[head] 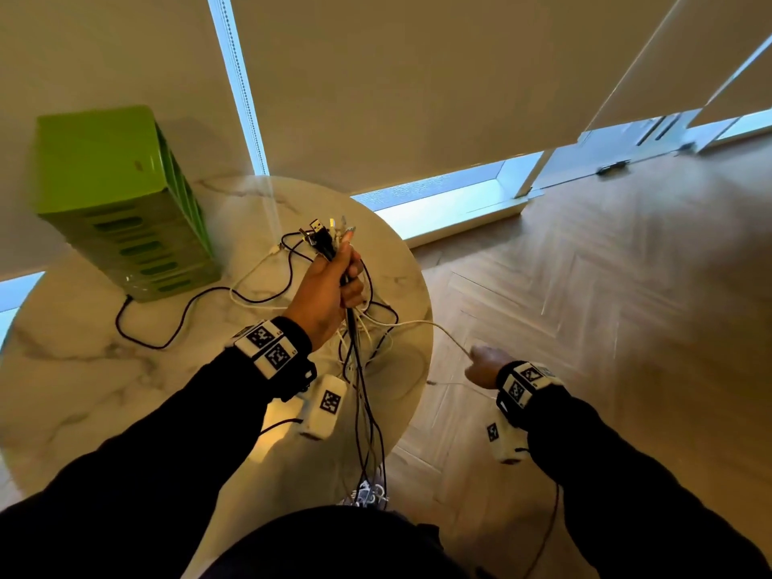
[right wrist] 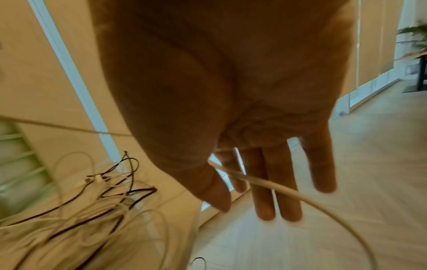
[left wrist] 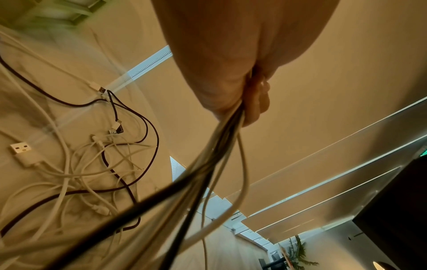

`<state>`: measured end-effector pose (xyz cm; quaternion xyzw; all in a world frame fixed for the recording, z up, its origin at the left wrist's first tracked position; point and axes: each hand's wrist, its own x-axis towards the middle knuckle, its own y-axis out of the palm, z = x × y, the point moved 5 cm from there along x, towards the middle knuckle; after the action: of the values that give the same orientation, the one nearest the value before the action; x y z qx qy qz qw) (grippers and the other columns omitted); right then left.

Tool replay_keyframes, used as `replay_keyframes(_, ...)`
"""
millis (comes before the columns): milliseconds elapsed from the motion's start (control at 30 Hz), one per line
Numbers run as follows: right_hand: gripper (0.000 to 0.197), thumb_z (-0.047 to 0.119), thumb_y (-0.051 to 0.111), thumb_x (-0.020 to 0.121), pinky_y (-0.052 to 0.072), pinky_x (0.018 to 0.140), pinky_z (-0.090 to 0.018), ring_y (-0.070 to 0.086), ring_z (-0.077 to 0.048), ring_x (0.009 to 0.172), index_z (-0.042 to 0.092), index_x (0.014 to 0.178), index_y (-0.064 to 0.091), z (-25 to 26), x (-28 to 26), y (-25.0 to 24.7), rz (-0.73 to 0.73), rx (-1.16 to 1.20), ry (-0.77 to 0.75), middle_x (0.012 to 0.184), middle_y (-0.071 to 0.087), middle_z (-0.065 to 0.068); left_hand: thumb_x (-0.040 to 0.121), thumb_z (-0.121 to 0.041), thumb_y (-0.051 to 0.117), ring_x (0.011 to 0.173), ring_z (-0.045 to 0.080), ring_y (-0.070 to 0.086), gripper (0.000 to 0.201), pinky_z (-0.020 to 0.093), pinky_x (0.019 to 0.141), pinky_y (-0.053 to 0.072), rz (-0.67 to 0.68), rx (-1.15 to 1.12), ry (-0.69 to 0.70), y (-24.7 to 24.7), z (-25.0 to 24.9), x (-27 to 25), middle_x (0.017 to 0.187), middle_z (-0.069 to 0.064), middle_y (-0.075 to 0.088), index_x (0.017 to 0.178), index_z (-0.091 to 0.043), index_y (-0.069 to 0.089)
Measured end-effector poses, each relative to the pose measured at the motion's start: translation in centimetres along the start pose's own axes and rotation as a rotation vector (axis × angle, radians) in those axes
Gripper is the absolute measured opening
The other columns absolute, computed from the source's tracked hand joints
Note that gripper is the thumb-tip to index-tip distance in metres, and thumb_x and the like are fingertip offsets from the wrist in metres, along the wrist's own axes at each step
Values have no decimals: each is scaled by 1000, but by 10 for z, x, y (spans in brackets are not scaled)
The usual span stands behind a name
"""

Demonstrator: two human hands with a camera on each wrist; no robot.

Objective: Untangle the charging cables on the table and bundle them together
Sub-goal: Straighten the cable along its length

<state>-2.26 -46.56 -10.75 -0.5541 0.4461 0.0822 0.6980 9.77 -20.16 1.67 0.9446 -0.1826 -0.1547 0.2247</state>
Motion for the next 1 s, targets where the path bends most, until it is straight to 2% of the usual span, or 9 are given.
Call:
replay_keyframes(100, 65, 30, 61, 90, 41, 108, -45, 49, -31, 129, 27, 148, 33, 41, -18, -13, -154, 95, -267, 149, 42, -11, 108, -34, 41, 47, 6, 26, 32, 19, 43, 26, 30, -41, -21, 2, -2, -4, 66, -4, 39, 83, -16, 50)
replay_keyframes(200, 77, 34, 67, 83, 35, 114, -45, 39, -24, 138, 34, 150, 29, 98, -50, -25, -212, 166, -695, 156, 34, -1, 108, -34, 42, 48, 7, 26, 32, 19, 43, 27, 39, -39, -18, 5, -4, -6, 66, -4, 39, 83, -16, 50)
replay_keyframes(300, 40, 27, 64, 92, 48, 96, -35, 59, -17, 107, 17, 130, 54, 139, -77, -31, -160, 261, -940, 121, 63, -5, 108, -35, 43, 51, 8, 27, 30, 20, 45, 28, 12, -29, 6, 1, -6, -5, 66, -3, 37, 84, -17, 50)
replay_keyframes(367, 21, 29, 57, 99, 49, 76, -37, 58, -23, 81, 9, 107, 58, 152, -93, -40, -182, 270, -999, 90, 63, -10, 108, -34, 42, 51, 8, 30, 28, 20, 46, 29, -14, -24, 36, -6, -7, -5, 67, -2, 36, 86, -20, 51)
replay_keyframes(633, 26, 32, 42, 107, 37, 59, -12, 48, 1, 61, 16, 89, 52, 133, -114, -85, -444, 493, -966, 71, 52, 11, 108, -38, 39, 54, 9, 40, 20, 26, 57, 38, -270, 209, 161, -40, -8, -5, 67, -5, 44, 99, -38, 56)
replay_keyframes(767, 31, 31, 37, 108, 43, 65, -25, 58, -12, 67, 11, 91, 54, 107, -94, -94, -516, 434, -726, 78, 63, -2, 108, -37, 40, 48, 6, 29, 19, 24, 52, 29, -307, 117, 132, -49, -6, -2, 67, -6, 35, 104, -33, 59)
replay_keyframes(833, 30, 27, 35, 107, 46, 67, -32, 63, -26, 74, 8, 97, 56, 83, -60, -76, -295, 152, -495, 92, 69, -10, 109, -34, 40, 49, 6, 26, 22, 21, 48, 28, -273, 47, 112, -50, -8, -3, 63, -8, 34, 120, -31, 59)
replay_keyframes(900, 28, 31, 38, 103, 47, 68, -29, 62, -23, 74, 10, 100, 57, 54, -33, -42, 47, -81, -218, 105, 72, -12, 109, -32, 39, 51, 7, 24, 25, 20, 48, 27, -219, 0, 91, -49, -9, -6, 61, -9, 33, 129, -30, 55)
replay_keyframes(1000, 53, 55, 49, 93, 45, 95, -35, 58, -26, 111, 12, 124, 59, 46, -30, -20, 201, -308, -147, 141, 56, -11, 110, -28, 34, 51, 6, 26, 28, 20, 51, 26, -158, -26, 71, -46, -11, -9, 60, -10, 31, 132, -27, 51)
